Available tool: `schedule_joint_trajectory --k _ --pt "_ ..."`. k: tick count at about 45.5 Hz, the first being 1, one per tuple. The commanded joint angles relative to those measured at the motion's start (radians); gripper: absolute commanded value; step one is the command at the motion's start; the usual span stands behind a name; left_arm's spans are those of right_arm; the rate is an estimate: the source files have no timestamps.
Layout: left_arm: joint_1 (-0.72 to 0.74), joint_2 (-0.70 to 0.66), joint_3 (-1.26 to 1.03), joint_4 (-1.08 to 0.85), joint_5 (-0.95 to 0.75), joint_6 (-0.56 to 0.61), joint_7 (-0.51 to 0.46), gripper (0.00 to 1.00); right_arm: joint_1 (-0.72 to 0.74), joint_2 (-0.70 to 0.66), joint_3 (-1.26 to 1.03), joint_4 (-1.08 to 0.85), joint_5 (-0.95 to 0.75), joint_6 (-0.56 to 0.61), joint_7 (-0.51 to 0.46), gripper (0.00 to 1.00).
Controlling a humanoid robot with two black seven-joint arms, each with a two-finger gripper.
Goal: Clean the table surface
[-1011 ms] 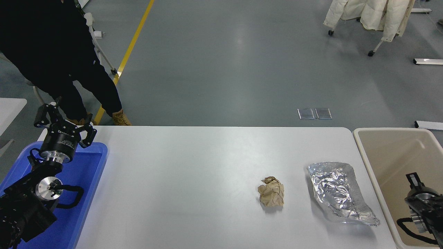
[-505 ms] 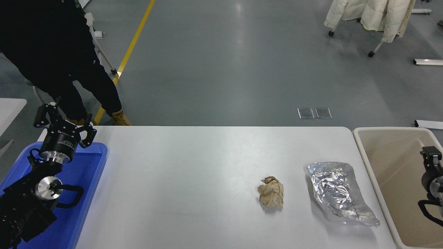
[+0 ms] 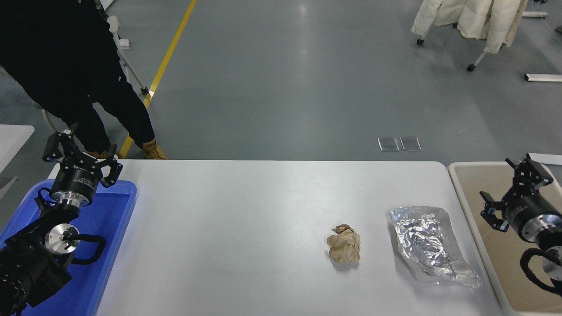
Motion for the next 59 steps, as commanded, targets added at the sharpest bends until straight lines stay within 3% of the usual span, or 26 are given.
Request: schedule_joint_trajectory --k 1,20,37,51,59 --pt "0.000 0.000 0.000 0.000 0.000 0.000 0.000 1.00 0.064 0.239 0.110 0.000 -0.012 0.040 0.017 0.99" --pt "-0.001 0.000 0.000 0.000 0.000 0.000 0.000 1.00 0.238 0.417 0.101 -0.170 -0.021 0.046 0.047 0.99" --pt "-0.001 0.000 0.000 -0.001 0.000 -0.002 0.000 1.00 0.250 0.420 0.099 -0.243 -0.085 0.085 0.103 0.99" --pt "-0.001 0.000 0.000 -0.001 0.000 -0.002 0.000 1.00 0.239 0.420 0.029 -0.299 -0.410 0.123 0.211 0.99" --pt "0.000 0.000 0.000 0.000 0.000 -0.002 0.000 1.00 0.238 0.420 -0.010 -0.348 -0.441 0.123 0.256 0.99"
